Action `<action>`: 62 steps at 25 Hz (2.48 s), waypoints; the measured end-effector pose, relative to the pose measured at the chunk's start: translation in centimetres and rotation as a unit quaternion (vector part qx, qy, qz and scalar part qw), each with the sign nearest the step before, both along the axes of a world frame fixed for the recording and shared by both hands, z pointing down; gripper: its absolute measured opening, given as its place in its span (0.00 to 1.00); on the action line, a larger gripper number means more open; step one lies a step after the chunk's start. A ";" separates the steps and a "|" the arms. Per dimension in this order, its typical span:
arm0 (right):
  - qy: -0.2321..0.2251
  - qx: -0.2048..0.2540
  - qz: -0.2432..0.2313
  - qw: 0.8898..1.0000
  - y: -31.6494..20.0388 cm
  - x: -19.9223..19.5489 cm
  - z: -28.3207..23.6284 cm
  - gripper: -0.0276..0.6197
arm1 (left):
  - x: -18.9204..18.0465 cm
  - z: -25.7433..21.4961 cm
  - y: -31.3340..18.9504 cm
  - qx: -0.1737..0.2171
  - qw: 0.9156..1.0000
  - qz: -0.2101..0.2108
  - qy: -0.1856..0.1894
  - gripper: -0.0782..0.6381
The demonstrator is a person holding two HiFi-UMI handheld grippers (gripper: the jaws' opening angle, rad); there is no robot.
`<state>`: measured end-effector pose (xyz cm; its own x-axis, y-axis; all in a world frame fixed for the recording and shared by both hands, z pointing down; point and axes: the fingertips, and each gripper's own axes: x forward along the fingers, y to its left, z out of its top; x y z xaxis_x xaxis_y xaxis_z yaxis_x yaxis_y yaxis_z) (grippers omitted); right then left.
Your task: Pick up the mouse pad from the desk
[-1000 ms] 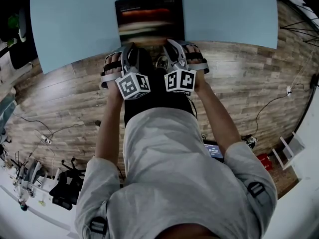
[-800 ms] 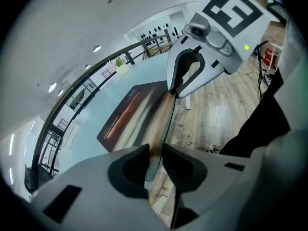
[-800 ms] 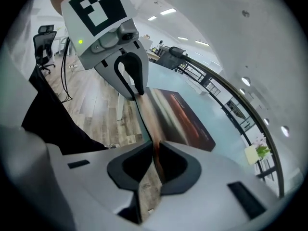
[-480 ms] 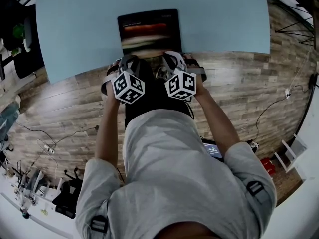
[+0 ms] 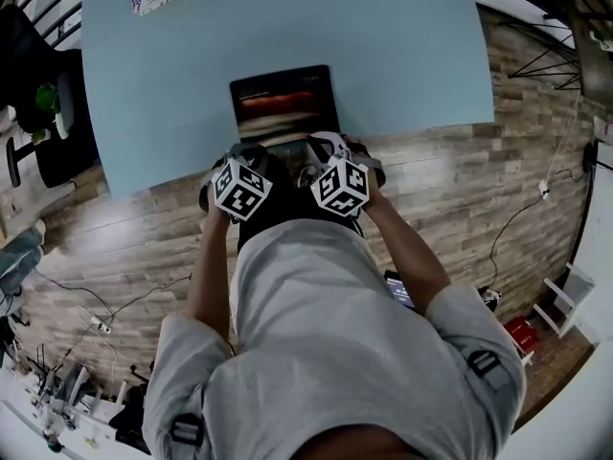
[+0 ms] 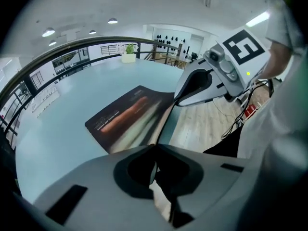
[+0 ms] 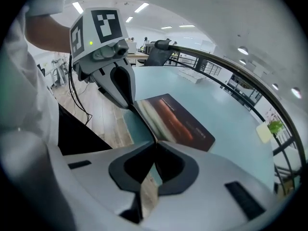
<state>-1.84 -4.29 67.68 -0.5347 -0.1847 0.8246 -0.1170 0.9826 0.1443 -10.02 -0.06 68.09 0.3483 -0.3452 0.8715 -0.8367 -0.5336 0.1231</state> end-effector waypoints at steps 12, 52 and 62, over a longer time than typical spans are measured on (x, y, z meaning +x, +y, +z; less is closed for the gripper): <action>0.001 -0.020 0.067 0.998 -3.1 -2.3 -3.2 0.07 | -1.8 -3.2 -2.6 0.001 0.998 0.028 0.052 0.14; -0.190 -0.044 0.184 0.964 -20.8 -9.8 -14.4 0.07 | -7.3 -15.4 -22.4 0.149 0.966 -0.130 0.170 0.14; -0.268 0.006 0.201 0.942 -23.9 -10.8 -19.8 0.07 | -8.5 -20.5 -25.6 0.232 0.939 -0.180 0.179 0.14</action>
